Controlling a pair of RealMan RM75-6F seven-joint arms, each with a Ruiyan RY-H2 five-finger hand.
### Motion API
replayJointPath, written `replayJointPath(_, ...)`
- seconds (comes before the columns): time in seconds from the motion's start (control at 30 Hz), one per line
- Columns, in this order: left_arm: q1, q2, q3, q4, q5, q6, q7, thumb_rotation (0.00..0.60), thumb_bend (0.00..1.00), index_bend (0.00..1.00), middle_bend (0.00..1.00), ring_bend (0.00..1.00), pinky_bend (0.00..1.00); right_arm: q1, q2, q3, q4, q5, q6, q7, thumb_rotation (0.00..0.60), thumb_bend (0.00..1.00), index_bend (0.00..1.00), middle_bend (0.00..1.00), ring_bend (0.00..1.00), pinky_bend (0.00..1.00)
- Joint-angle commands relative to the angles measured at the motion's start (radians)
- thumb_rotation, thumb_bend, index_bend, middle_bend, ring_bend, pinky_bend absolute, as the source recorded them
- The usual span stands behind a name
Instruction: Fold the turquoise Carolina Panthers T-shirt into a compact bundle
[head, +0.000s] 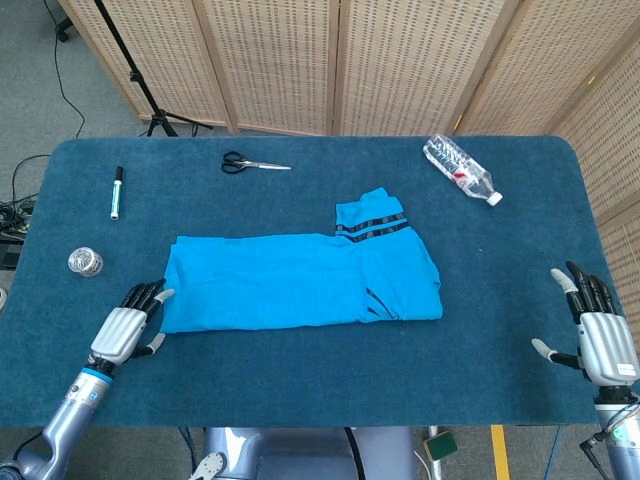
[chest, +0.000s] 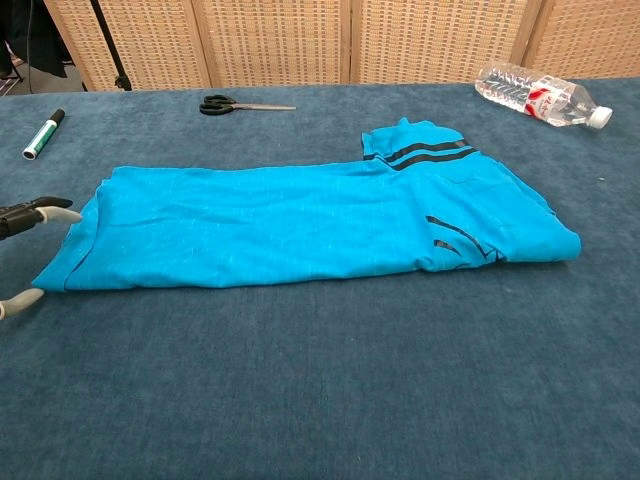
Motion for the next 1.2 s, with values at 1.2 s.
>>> replayJointPath(1.2, -0.06, -0.071, -0.038, 0.07, -0.022, -0.069, 0.031, 0.6, 0.42, 0.31, 0.0, 0.0, 0.0, -0.013, 0.007, 0.025, 0.003, -0.005, -0.021, 0.031, 0.6, 0.0, 0.0, 0.0, 0.0, 0.0)
